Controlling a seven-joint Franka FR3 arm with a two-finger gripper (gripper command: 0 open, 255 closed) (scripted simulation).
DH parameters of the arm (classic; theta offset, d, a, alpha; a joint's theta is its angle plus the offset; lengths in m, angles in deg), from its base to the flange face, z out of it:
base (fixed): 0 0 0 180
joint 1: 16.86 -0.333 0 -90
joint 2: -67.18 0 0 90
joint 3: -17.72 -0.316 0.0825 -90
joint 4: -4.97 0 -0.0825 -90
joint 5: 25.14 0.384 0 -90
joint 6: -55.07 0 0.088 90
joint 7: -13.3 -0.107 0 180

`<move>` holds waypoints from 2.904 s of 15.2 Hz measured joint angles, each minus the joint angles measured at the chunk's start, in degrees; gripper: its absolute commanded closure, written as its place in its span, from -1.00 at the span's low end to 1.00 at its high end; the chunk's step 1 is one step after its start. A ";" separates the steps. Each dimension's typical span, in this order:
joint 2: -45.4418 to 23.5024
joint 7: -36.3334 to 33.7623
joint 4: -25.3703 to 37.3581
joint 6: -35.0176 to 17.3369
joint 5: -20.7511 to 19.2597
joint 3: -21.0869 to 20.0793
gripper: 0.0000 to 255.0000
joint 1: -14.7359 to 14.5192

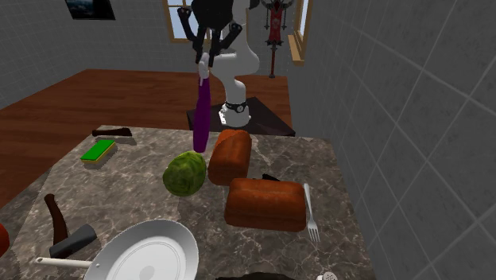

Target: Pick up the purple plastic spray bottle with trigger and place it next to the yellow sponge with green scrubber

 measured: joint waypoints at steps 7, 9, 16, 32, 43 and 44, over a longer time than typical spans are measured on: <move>-3.87 2.05 10.57 6.48 0.93 0.28 1.00 0.48; -3.94 2.95 11.95 7.62 1.10 0.53 1.00 0.87; 7.51 7.62 -2.45 3.08 -0.37 2.98 1.00 3.45; 22.82 24.38 -17.38 -1.67 -3.04 13.33 1.00 10.56; 24.56 38.93 -16.44 -2.87 -2.65 24.14 1.00 14.22; 23.90 40.76 -15.42 -2.86 -2.16 25.72 1.00 14.39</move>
